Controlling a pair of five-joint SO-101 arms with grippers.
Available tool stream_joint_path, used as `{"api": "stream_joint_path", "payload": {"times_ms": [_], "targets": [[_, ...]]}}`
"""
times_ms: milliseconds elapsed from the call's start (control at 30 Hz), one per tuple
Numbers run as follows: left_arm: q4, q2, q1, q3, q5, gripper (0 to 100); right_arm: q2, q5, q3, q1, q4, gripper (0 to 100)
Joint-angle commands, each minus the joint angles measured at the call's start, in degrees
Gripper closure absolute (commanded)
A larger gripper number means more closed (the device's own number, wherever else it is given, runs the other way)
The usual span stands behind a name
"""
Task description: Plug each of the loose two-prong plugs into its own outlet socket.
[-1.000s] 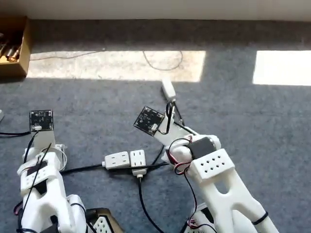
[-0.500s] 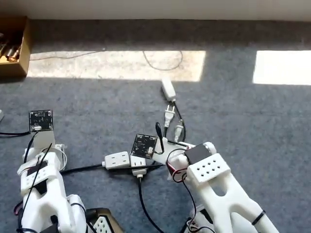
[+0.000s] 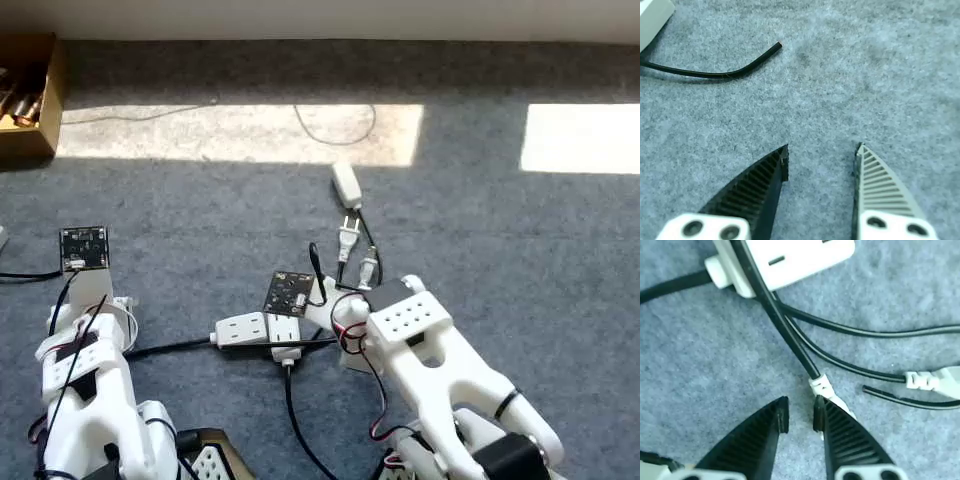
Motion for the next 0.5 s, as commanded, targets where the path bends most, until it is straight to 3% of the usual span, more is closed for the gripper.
{"api": "stream_joint_path", "payload": {"times_ms": [0, 467], "targets": [[-1.2, 0.0, 0.1, 0.1, 0.4, 78, 3.5, 0.6, -5.3, -0.2, -0.7, 89.4], [-1.2, 0.0, 0.1, 0.1, 0.4, 78, 4.0, 0.5, -7.6, 1.5, -0.6, 89.4]]}}
